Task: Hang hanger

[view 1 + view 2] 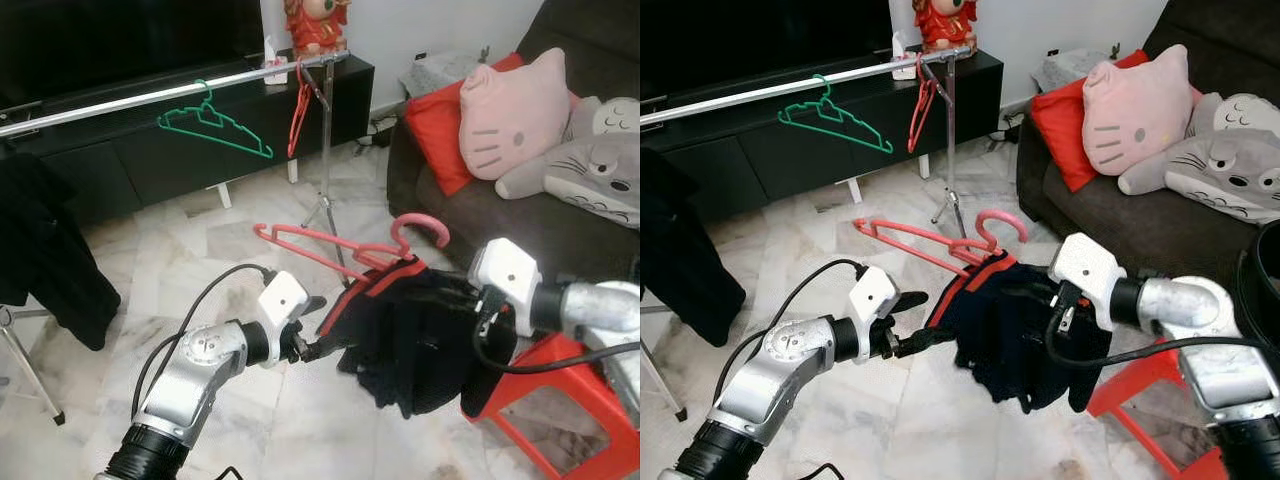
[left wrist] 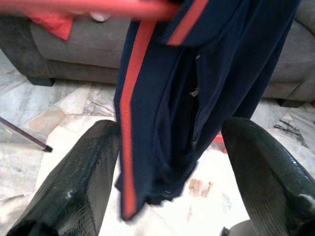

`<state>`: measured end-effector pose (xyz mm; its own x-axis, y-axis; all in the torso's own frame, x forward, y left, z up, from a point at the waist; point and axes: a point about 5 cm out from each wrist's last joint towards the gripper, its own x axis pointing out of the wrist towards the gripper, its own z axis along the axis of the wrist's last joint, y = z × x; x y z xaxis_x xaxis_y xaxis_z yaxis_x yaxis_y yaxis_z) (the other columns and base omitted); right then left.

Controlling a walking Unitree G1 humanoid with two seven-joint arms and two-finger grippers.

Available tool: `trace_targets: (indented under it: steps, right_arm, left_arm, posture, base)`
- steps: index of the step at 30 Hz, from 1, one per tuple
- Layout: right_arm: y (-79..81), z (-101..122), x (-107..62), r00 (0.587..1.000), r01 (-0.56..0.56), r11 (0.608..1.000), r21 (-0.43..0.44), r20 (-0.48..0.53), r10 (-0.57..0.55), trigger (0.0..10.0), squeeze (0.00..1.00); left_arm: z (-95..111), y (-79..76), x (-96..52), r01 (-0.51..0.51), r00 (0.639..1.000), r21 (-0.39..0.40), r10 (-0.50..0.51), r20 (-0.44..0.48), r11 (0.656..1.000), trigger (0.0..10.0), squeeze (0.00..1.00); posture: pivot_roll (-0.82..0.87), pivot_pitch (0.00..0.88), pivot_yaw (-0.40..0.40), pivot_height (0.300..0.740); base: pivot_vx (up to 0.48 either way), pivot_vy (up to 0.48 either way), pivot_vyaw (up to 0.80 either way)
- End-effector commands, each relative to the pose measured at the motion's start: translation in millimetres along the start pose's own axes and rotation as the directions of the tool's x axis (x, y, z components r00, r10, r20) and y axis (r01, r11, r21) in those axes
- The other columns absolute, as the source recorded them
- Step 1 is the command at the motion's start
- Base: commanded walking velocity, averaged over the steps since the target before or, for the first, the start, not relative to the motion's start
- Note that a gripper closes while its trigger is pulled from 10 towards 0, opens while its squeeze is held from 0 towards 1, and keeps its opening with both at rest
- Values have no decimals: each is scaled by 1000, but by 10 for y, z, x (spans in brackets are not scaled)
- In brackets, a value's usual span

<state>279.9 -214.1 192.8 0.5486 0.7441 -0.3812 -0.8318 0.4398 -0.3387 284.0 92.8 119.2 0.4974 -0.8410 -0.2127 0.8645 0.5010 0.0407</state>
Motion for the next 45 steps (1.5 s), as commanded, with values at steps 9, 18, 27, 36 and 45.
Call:
trace_targets:
  steps: [9, 18, 27, 36, 45]
  right_arm:
    - [19, 342, -143, 974, -97, 995, 20, 206, 91, 10000, 0]
    - [34, 413, -194, 966, -135, 991, 18, 227, 128, 10000, 0]
    - [0, 402, -214, 970, -116, 993, 30, 220, 107, 10000, 0]
    - [-39, 434, -199, 968, -104, 994, 27, 232, 95, 10000, 0]
    - [-56, 491, -205, 964, -101, 995, 21, 250, 93, 10000, 0]
  left_arm:
    - [-108, 87, -219, -50, 998, 3, 50, -42, 999, 10000, 0]
    - [-77, 188, -164, -82, 996, 20, 83, -28, 996, 10000, 0]
    - [-64, 176, -128, -48, 999, 27, 48, -2, 998, 0, 0]
    - [-51, 131, -72, -16, 1000, 30, 15, 6, 999, 0, 0]
    - [-63, 89, -29, 13, 1000, 37, -13, -2, 999, 0, 0]
  posture:
    - [-172, 34, 7, 740]
    - [-184, 19, 7, 740]
    - [-192, 22, 4, 740]
    - [-197, 27, 0, 740]
    - [-204, 30, -3, 740]
  base:
    - [0, 0, 0]
    - [0, 0, 0]
    - [0, 0, 0]
    - [0, 0, 0]
    - [0, 0, 0]
